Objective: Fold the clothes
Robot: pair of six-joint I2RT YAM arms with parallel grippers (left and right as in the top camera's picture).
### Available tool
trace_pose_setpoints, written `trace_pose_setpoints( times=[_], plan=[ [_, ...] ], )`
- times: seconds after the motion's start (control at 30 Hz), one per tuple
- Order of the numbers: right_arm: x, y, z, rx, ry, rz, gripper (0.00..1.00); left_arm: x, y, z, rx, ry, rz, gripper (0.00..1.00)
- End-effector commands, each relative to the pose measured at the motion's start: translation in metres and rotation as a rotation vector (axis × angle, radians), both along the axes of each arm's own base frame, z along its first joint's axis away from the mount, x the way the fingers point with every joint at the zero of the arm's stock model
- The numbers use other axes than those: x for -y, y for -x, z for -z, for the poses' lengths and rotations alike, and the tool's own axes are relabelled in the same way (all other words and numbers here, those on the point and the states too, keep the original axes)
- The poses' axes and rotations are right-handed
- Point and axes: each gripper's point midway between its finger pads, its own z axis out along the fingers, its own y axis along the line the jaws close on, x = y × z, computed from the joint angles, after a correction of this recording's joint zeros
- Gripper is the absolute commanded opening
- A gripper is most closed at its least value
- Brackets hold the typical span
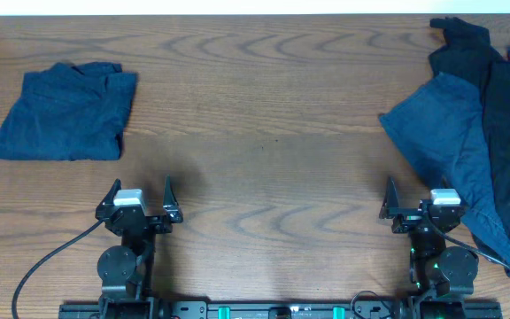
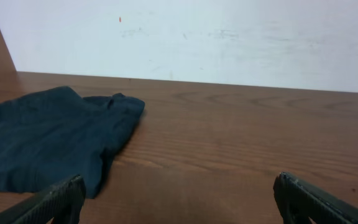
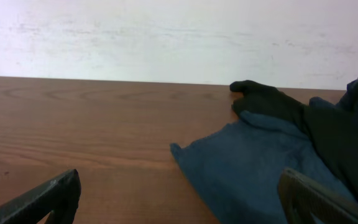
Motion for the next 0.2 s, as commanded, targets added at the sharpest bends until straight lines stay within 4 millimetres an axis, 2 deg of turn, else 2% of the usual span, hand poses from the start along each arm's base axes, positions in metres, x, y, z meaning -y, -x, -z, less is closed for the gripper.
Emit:
trace_pose_setpoints(
  times=[0.0,0.17],
  plan=[
    [0.0008,0.0002,0.0004,0.002,0.015,0.000,0.99,-0.0011,0.0014,0.0158,-0.053,0.014,-0.009,0.98],
    [0.0008,0.0002,0.0004,0.002,0.015,0.000,0.99,-0.0011,0.0014,0.0158,-0.053,0.014,-0.009,0.98]
  ],
)
